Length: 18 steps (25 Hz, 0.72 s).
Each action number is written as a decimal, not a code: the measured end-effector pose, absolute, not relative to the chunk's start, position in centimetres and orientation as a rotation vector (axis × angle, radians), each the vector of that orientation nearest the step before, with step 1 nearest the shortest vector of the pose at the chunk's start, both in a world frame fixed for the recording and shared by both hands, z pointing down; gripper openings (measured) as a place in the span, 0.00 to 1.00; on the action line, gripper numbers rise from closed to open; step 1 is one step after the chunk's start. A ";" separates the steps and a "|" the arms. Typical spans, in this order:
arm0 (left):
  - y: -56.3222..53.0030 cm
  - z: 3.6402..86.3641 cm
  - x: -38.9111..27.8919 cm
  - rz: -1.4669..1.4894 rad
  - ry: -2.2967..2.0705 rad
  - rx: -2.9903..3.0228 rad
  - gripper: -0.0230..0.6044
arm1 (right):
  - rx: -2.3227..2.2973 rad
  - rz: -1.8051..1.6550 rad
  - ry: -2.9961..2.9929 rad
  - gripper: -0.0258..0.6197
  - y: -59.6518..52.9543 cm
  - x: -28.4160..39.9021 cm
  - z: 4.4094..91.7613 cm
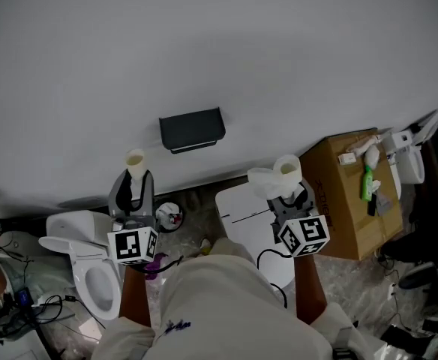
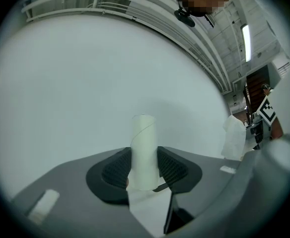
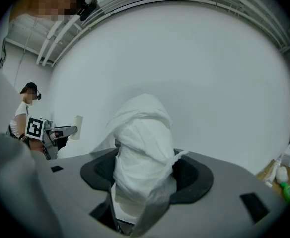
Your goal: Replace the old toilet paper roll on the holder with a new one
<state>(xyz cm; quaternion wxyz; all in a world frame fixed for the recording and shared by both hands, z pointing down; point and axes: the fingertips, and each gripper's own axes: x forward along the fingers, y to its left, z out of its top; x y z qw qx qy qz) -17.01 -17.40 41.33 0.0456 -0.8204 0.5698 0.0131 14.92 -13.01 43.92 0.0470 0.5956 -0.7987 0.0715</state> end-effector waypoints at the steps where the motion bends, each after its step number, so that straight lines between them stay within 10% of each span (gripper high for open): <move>1: -17.4 41.4 -17.6 0.032 1.755 -2.492 0.31 | 1.816 0.221 -2.438 0.49 -13.2 15.2 44.0; 18: -16.0 43.8 -18.7 0.044 1.830 -2.530 0.31 | 1.605 -0.026 -2.265 0.49 -18.0 15.0 47.0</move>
